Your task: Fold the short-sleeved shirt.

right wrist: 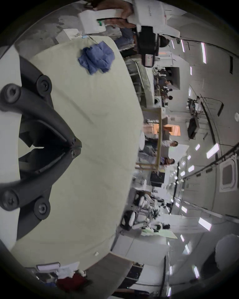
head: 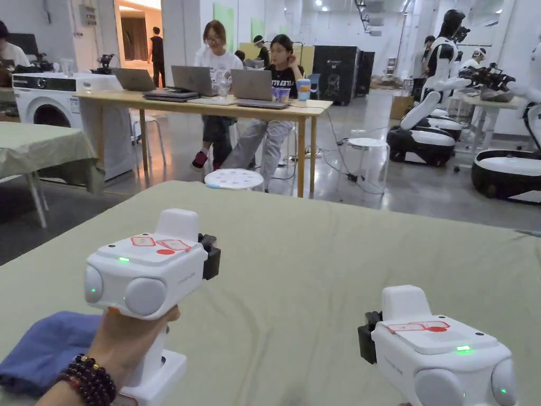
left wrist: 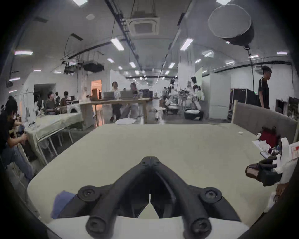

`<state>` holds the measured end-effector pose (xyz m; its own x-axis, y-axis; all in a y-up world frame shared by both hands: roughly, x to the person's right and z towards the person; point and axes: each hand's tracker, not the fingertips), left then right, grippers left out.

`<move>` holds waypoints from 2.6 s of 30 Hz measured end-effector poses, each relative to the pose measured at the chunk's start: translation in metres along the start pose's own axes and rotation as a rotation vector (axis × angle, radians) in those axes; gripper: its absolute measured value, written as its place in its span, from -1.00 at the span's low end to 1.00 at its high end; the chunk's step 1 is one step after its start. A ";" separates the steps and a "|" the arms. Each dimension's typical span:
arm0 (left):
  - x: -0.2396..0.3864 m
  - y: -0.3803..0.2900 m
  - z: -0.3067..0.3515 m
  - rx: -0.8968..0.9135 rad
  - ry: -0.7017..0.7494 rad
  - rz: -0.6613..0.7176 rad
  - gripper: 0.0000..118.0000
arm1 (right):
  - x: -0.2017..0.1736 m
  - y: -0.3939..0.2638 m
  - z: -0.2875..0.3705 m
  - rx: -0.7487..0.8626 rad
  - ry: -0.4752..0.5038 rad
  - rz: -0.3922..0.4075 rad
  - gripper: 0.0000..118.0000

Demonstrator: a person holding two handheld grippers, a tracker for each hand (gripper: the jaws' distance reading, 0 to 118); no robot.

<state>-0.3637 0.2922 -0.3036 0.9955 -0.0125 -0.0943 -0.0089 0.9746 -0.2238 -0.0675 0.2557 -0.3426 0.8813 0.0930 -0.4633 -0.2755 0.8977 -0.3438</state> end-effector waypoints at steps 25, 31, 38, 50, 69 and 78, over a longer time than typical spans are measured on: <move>0.263 0.091 -0.140 0.204 0.043 -0.028 -0.92 | 0.268 0.089 0.004 0.384 -0.379 -0.074 -1.00; 0.266 0.096 -0.148 0.210 0.052 -0.036 -0.92 | 0.274 0.091 0.000 0.365 -0.344 -0.108 -1.00; 0.272 0.095 -0.145 0.231 0.034 -0.085 -0.92 | 0.268 0.088 -0.006 0.353 -0.344 -0.114 -1.00; 0.266 0.095 -0.149 0.270 0.096 -0.051 1.00 | 0.260 0.084 -0.009 0.384 -0.376 -0.110 1.00; 0.256 0.083 -0.159 0.223 0.058 -0.048 1.00 | 0.261 0.077 -0.021 0.362 -0.381 -0.108 1.00; 0.254 0.082 -0.157 0.223 0.062 -0.054 1.00 | 0.258 0.077 -0.021 0.373 -0.380 -0.107 1.00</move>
<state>-0.1267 0.3341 -0.4988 0.9861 -0.0730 -0.1492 0.0721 0.9973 -0.0108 0.1300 0.3396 -0.5058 0.9928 0.0794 -0.0899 -0.0822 0.9962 -0.0273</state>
